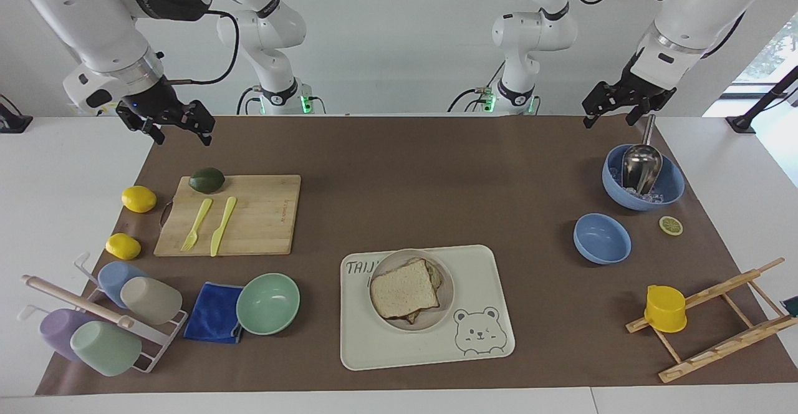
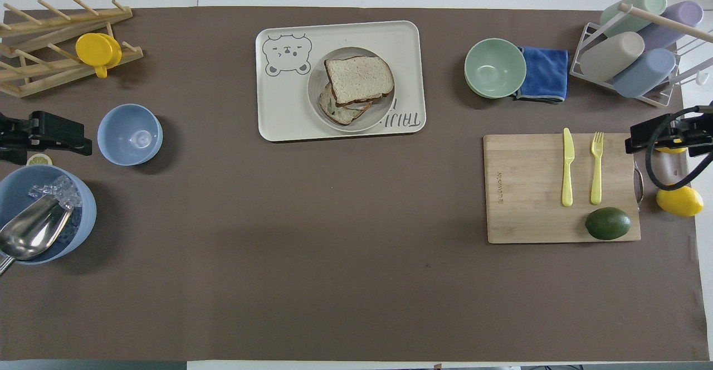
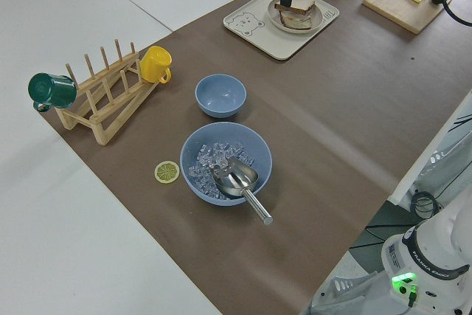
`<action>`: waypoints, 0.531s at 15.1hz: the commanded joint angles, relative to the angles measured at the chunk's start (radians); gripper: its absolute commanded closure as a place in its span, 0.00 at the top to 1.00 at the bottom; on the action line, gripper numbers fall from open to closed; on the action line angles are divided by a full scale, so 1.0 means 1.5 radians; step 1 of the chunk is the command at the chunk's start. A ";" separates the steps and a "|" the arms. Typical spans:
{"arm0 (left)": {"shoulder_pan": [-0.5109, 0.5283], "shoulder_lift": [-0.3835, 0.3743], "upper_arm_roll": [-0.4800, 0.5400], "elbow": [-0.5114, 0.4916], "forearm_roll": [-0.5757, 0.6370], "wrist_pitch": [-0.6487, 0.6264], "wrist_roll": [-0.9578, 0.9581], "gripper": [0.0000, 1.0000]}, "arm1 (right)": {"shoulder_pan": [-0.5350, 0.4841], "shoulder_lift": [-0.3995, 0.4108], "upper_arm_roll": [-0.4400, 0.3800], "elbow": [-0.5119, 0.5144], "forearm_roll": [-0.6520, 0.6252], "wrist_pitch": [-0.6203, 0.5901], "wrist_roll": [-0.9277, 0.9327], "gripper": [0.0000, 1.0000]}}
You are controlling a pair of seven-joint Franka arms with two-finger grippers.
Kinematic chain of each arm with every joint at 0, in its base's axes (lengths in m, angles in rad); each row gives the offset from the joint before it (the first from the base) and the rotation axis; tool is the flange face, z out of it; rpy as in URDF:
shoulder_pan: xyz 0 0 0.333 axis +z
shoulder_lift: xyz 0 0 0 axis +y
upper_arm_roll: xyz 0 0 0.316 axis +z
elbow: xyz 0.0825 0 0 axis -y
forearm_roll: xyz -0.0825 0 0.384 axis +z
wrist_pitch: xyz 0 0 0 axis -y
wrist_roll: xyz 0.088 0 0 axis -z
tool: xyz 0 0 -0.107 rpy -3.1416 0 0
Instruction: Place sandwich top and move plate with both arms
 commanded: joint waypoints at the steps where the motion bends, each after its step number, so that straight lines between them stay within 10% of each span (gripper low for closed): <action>1: 0.031 -0.016 -0.021 -0.048 0.013 0.038 0.052 1.00 | -0.006 -0.014 0.003 -0.014 0.005 0.002 0.006 1.00; 8: 0.025 0.003 -0.018 -0.012 0.026 0.013 0.045 1.00 | -0.006 -0.014 0.003 -0.014 0.005 0.002 0.006 1.00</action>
